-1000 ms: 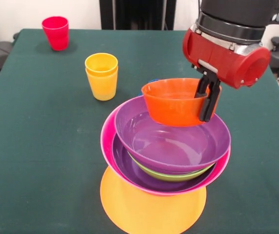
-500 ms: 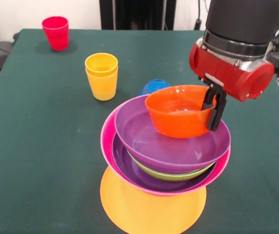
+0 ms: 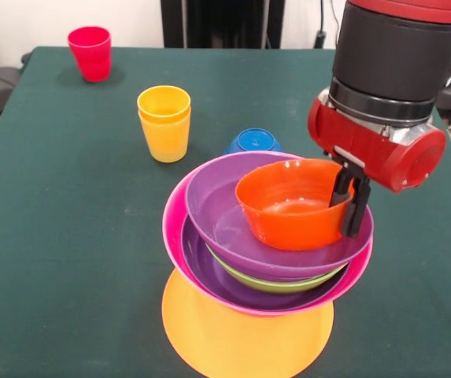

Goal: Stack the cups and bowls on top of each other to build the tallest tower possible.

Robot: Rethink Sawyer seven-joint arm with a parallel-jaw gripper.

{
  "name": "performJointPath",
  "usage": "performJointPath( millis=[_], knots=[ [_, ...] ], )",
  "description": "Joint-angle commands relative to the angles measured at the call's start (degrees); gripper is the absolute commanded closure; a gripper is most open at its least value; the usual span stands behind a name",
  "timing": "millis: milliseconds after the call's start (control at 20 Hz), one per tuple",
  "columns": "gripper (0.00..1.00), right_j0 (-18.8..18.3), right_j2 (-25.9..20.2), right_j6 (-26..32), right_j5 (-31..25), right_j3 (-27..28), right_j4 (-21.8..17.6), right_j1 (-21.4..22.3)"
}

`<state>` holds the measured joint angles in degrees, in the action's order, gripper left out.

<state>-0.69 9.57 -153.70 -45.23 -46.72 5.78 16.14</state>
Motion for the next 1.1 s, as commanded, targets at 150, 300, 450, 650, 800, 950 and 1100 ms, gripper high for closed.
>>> performJointPath(
  millis=[150,300,450,650,800,950,1100],
  knots=[
    [1.00,-1.4,-7.1,16.1,-3.1,2.4,-4.9,-1.7],
    [1.00,-1.2,-6.8,15.9,-3.7,2.9,-5.2,-1.9],
    [1.00,-1.1,-5.9,15.8,-4.2,2.7,-5.7,-1.6],
    [1.00,-1.8,-5.6,17.1,-5.8,1.9,-6.3,-0.5],
    [1.00,-2.3,-5.7,18.0,-6.3,0.8,-6.7,0.4],
    [1.00,-2.0,-5.7,17.2,-5.7,0.2,-7.3,0.4],
    [1.00,-2.3,-5.8,17.2,-5.5,-0.6,-7.6,0.7]
  ],
)
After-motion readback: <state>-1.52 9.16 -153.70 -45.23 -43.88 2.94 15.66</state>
